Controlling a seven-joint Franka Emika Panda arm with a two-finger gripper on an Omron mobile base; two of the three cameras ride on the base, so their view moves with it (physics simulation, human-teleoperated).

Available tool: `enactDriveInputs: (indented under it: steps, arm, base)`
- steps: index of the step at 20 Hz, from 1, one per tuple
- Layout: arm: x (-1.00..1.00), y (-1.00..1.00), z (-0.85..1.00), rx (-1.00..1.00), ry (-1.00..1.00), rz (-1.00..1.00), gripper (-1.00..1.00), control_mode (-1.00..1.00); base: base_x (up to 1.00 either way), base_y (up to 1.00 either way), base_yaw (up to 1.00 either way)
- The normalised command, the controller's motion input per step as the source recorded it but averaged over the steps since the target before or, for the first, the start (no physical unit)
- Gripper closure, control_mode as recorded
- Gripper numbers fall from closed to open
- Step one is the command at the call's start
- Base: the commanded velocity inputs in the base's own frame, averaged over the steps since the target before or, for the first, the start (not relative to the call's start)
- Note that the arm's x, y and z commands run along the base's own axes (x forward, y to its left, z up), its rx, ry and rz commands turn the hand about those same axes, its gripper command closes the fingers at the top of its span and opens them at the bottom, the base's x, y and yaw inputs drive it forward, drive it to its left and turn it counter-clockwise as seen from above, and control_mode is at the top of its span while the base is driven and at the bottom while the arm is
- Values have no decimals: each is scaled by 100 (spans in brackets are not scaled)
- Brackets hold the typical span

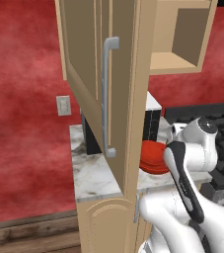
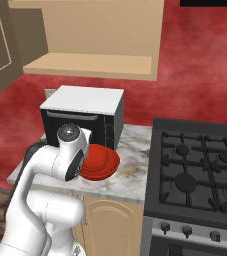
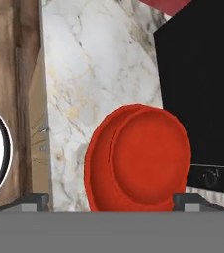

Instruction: Pick up the bowls on the counter and stack them on top of one another in the open cabinet. Place the smaller bowl on top of the larger bowl.

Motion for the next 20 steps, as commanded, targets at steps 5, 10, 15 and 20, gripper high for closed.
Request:
enactDriveInputs:
  steps: [5,10,15,20]
  arm:
    - [-10,-2,32,-2,0,20,-100,-100]
    - [-16,0,4,-8,0,29,-100,-100]
    - [-37,-6,0,-13,-1,23,-100,-100]
    - [-44,-32,0,-12,-12,11,-100,-100]
  base:
    - [0,0,0]
    - [0,0,0]
    - [0,0,0]
    - [0,0,0]
